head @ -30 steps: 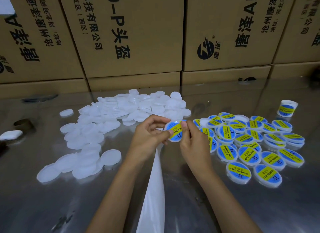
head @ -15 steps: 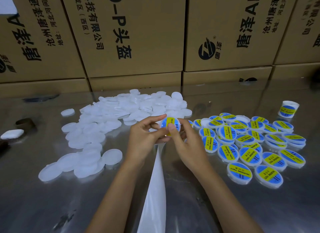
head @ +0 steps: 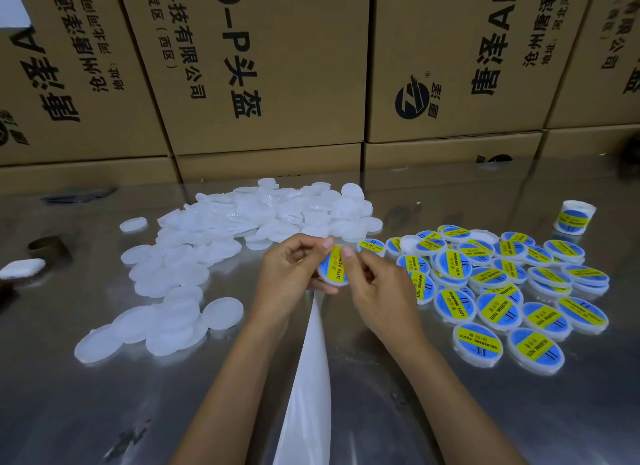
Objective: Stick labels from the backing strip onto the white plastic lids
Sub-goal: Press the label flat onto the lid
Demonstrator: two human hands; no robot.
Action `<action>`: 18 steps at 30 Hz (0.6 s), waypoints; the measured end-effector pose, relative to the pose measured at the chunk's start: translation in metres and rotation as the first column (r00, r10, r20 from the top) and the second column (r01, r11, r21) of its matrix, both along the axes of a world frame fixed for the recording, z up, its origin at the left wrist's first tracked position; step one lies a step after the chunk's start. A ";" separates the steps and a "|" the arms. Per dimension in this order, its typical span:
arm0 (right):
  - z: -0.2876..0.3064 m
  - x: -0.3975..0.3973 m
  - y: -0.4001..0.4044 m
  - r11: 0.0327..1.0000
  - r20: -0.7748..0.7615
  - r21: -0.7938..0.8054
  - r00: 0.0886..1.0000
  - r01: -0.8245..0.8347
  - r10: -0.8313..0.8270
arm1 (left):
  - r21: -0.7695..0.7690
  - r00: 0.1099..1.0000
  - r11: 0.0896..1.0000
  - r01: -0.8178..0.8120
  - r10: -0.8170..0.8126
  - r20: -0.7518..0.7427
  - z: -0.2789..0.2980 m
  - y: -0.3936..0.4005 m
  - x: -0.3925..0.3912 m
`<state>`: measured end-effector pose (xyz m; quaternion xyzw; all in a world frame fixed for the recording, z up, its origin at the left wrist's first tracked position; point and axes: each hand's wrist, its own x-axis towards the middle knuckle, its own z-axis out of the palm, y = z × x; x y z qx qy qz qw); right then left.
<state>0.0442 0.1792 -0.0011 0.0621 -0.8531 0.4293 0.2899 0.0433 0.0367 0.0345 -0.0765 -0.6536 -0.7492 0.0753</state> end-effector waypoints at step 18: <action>-0.004 0.002 -0.007 0.989 0.100 0.013 0.984 -0.149 0.147 | -0.029 0.999 0.998 -0.051 0.051 0.011 0.001 -0.001 0.003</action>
